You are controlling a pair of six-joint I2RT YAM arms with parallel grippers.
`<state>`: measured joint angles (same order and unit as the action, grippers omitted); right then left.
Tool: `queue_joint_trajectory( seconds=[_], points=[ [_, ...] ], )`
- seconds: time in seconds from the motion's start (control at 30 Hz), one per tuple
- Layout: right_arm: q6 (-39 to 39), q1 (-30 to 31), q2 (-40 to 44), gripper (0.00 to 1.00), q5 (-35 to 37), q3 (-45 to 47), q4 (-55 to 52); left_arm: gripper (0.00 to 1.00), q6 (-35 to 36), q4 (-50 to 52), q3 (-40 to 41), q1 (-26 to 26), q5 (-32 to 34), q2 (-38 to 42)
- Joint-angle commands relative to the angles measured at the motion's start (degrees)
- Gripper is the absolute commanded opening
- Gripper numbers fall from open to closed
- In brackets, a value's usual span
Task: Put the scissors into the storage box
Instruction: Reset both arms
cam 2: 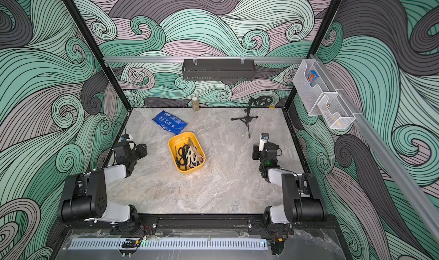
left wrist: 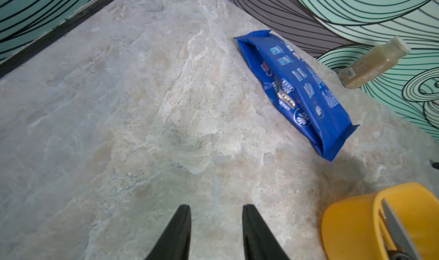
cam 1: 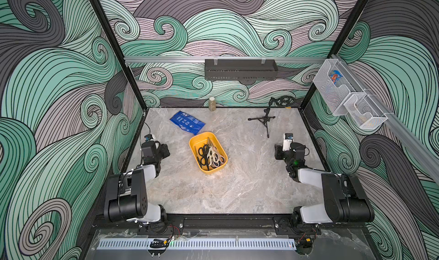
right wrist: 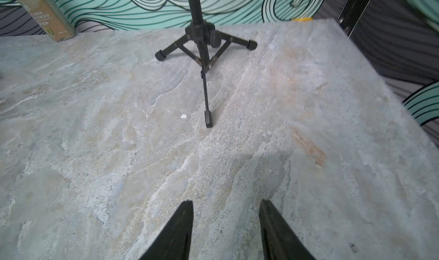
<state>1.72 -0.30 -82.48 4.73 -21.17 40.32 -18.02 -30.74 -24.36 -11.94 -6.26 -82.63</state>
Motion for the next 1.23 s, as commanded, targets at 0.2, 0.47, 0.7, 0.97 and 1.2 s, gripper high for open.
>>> queue_joint_trajectory(
  seconds=[0.2,0.47,0.7,0.97,1.2],
  points=[
    [-2.4,-0.6,-6.4,0.51,4.9,11.4,42.4,0.83,6.9,-32.5,6.6,7.2,11.8,-3.0],
    [-1.8,-1.7,-6.4,1.0,2.6,8.7,36.4,0.99,16.0,-52.8,15.5,17.8,25.1,-6.8],
    [-1.9,-1.6,-6.4,1.0,2.7,9.0,37.3,0.98,15.3,-53.4,14.0,17.3,25.6,-8.6],
    [-2.3,-1.8,-6.8,1.0,0.6,8.6,37.2,0.98,14.5,-51.4,13.5,17.5,25.9,-8.1],
    [-2.1,-2.3,-6.6,1.0,0.0,9.0,37.6,0.69,14.3,-50.3,13.1,17.4,25.8,-8.0]
  ],
)
